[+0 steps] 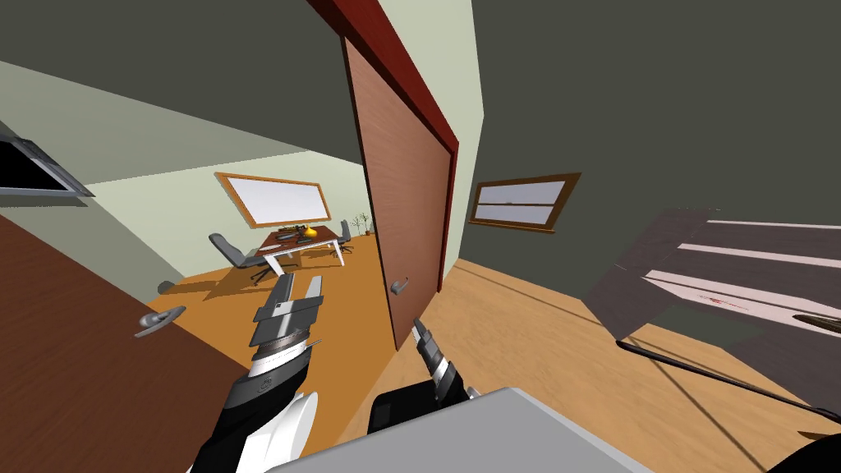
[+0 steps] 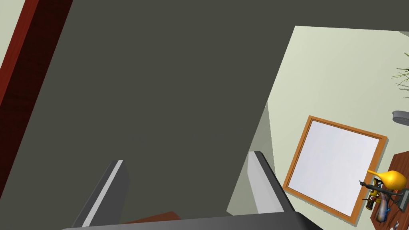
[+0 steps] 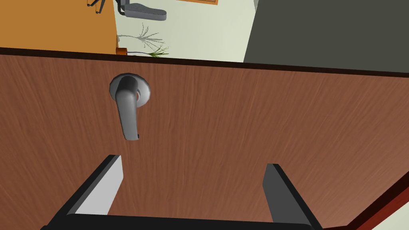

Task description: Push the door open

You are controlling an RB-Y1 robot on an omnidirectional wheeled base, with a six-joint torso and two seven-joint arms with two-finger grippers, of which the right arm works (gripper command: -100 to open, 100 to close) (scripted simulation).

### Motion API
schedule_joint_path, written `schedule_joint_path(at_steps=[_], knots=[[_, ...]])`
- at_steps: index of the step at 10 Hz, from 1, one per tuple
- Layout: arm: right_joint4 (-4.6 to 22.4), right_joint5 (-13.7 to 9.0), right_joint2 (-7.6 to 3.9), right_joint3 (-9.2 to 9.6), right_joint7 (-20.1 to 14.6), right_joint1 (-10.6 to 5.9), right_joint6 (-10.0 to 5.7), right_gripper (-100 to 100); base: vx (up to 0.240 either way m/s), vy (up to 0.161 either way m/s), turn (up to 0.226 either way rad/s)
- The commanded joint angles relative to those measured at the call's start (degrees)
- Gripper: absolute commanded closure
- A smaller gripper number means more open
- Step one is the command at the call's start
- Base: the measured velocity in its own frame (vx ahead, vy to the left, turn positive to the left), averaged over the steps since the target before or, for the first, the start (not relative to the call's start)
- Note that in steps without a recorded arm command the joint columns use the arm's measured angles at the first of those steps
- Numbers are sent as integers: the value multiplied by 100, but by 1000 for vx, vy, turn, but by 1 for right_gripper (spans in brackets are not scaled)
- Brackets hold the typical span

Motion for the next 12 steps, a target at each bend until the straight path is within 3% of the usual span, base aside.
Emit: schedule_joint_path(at_steps=[1,8,11,12], knots=[[187,-20,-32,119,-18,-67,-5,-100,189,-92,74],[985,-79,-143,632,-52,-255,-98,-100,203,-82,76],[1188,-94,-170,763,-61,-303,-121,-100,151,-69,40],[1114,-92,-184,733,-63,-278,-110,-100,61,-42,15]])
